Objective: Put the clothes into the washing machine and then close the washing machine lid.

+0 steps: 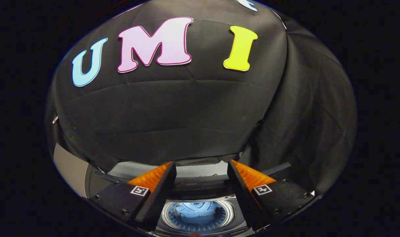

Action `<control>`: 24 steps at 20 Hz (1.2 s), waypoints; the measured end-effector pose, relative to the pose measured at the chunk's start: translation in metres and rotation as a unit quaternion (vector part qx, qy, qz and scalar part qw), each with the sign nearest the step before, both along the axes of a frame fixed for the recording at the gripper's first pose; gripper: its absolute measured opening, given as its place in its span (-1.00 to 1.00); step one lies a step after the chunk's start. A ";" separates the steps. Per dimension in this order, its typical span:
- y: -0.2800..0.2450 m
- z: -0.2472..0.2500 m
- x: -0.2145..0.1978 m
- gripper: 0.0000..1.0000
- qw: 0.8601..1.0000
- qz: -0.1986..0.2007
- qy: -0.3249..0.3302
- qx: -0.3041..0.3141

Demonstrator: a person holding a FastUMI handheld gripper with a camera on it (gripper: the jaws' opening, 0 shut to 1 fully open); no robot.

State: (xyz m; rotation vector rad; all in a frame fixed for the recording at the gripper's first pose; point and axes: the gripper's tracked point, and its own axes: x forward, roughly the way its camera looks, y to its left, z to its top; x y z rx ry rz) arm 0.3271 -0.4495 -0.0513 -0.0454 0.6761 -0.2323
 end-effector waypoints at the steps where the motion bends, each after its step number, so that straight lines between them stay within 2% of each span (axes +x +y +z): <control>1: 0.001 0.000 -0.003 0.98 1.000 0.000 -0.001 0.001; 11: 0.004 -0.001 -0.049 0.97 1.000 0.007 -0.003 0.000; 24: 0.004 -0.001 -0.066 0.97 1.000 0.006 -0.017 0.000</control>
